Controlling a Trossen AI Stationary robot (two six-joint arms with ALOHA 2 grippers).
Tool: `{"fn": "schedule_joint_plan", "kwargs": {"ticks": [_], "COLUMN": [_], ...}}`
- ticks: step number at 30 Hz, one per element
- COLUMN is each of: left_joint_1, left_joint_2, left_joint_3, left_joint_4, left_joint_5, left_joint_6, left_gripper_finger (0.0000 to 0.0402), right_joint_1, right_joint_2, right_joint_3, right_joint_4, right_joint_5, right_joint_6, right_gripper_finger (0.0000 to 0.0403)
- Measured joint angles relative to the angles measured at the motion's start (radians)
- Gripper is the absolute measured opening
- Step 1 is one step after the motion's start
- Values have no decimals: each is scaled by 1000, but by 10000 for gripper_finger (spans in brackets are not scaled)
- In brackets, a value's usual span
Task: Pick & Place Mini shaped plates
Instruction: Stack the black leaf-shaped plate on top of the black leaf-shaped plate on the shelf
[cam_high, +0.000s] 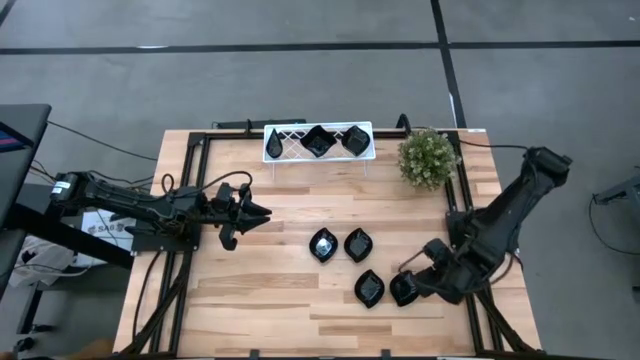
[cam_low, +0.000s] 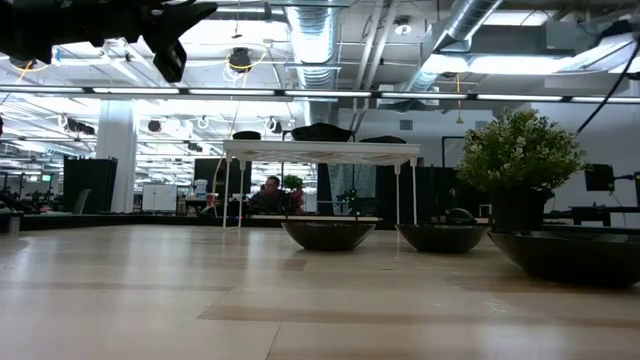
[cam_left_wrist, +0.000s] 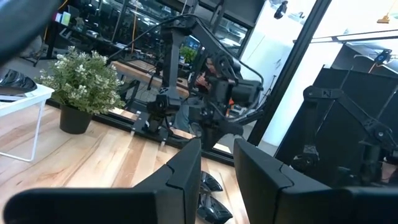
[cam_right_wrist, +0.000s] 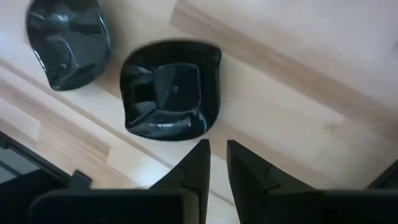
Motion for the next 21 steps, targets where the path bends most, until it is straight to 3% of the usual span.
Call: {"fn": "schedule_joint_plan", "kwargs": {"ticks": [7,21], "left_joint_1": [0,0], "left_joint_2": [0,0], "left_joint_3": [0,0], "left_joint_4": [2,2], "left_joint_5": [0,0], "left_joint_6": [27,56], "left_gripper_finger": [97,97], "right_joint_1": [29,27], "right_joint_2": [69,175], "right_joint_3": [-65,-66], "right_joint_4": [181,175], "right_joint_5": [12,52], "right_joint_6": [52,52], "right_gripper_finger": [60,152]}}
